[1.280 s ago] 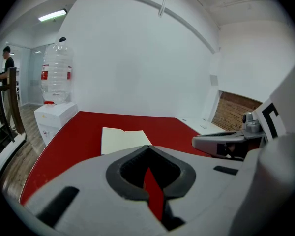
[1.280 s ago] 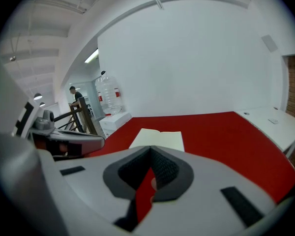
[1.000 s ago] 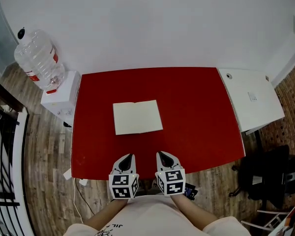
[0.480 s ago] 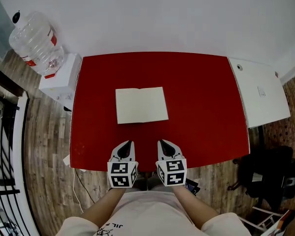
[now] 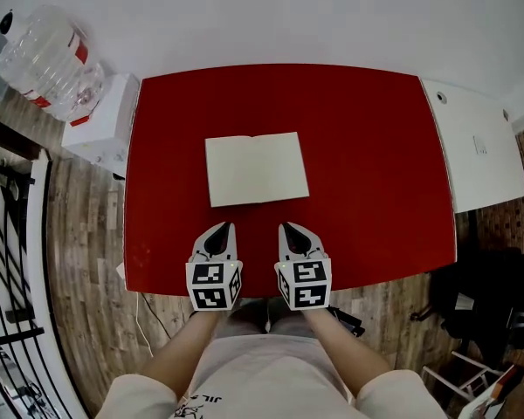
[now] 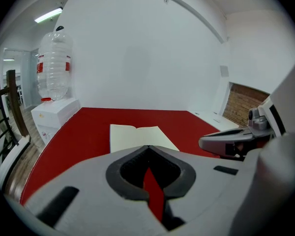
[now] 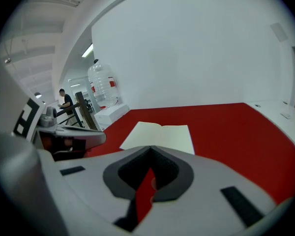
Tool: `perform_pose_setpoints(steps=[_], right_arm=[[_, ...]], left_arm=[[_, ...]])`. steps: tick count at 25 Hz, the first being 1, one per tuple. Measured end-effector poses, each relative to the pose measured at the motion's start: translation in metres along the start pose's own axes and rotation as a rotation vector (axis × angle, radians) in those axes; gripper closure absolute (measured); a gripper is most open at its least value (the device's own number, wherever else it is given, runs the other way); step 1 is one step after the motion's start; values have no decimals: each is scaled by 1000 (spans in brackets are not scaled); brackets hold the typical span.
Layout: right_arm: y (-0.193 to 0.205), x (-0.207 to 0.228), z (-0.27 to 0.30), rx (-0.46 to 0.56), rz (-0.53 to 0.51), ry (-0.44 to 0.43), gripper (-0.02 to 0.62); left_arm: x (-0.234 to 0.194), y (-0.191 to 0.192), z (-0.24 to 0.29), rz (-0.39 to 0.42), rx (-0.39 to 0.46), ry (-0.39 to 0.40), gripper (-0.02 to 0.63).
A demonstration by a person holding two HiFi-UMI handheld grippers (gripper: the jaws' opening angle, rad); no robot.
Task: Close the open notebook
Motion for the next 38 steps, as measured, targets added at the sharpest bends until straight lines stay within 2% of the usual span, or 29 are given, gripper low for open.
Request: perform_pose_setpoints(steps=[11, 15, 19, 24, 29, 34, 38], right_arm=[[3, -10, 35, -24, -16, -11, 592], [7, -9, 43, -37, -14, -8, 591], [12, -12, 50, -48, -24, -14, 592], [22, -14, 57, -71, -24, -15, 592], [28, -17, 63, -90, -34, -17, 592], [32, -17, 70, -98, -39, -18, 591], [34, -17, 74, -102, -42, -16, 592]], left_arm=[[-44, 14, 34, -39, -21, -44, 600], [-64, 24, 43, -61, -62, -62, 535], [-87, 35, 51, -127, -85, -75, 480], [-108, 50, 63, -211, -115, -59, 457], [-118, 57, 76, -253, -133, -18, 457], [-118, 59, 79, -265, -127, -21, 460], [-120, 59, 78, -268, -125, -40, 533]])
Point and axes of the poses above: the fingertips, and each gripper's own axes: z forward along the fingers, x to its right, y out of its underside, the point moved 8 cm from there along -z, backward along the fingers, and after that the axes turned 12 degrees about y, right-handed, at the moved point
